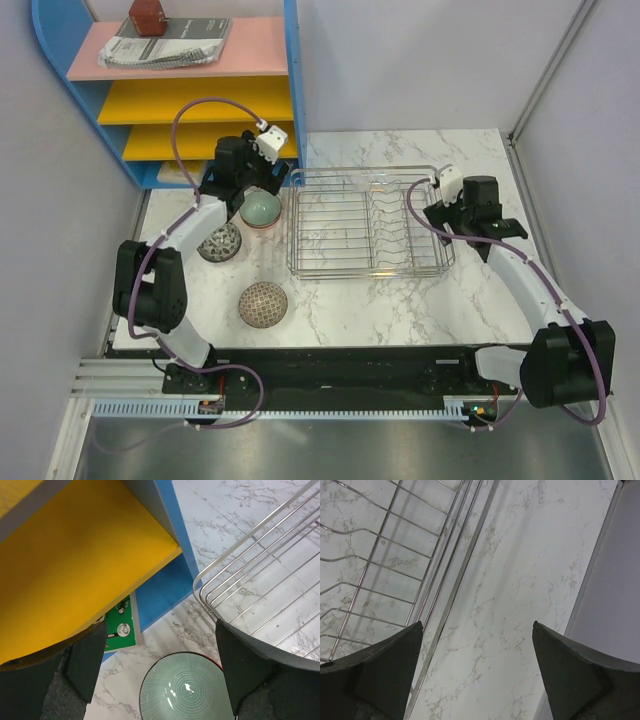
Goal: Load the bowls into the dish rack
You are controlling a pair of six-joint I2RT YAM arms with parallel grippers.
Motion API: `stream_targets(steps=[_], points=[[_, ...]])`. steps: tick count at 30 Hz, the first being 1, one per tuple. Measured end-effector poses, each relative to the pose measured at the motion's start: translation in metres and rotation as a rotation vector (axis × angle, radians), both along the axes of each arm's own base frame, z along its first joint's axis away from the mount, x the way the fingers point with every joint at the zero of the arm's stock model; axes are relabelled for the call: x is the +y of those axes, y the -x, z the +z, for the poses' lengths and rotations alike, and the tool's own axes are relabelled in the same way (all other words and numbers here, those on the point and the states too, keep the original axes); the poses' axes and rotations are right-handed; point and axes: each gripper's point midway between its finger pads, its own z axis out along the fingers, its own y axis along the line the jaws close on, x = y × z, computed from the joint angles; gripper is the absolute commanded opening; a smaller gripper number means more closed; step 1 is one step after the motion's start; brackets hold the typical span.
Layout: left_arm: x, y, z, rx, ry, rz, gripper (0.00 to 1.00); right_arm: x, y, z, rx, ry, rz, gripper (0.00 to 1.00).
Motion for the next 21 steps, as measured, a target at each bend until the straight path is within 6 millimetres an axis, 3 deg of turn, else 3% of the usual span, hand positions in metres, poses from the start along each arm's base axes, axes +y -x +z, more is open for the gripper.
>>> stream_targets(steps=[7, 11, 21], points=[[-0.023, 0.004, -0.018, 0.034, -0.022, -0.026, 0.96, -0.007, -0.007, -0.025, 0.067, -0.004, -0.015, 0.98], [-0.031, 0.007, -0.022, 0.042, -0.029, -0.036, 0.96, -0.007, -0.026, -0.036, 0.092, -0.002, -0.025, 0.98], [-0.039, 0.017, -0.037, 0.072, -0.043, -0.057, 0.96, -0.008, -0.117, -0.041, 0.015, -0.027, -0.11, 0.98]])
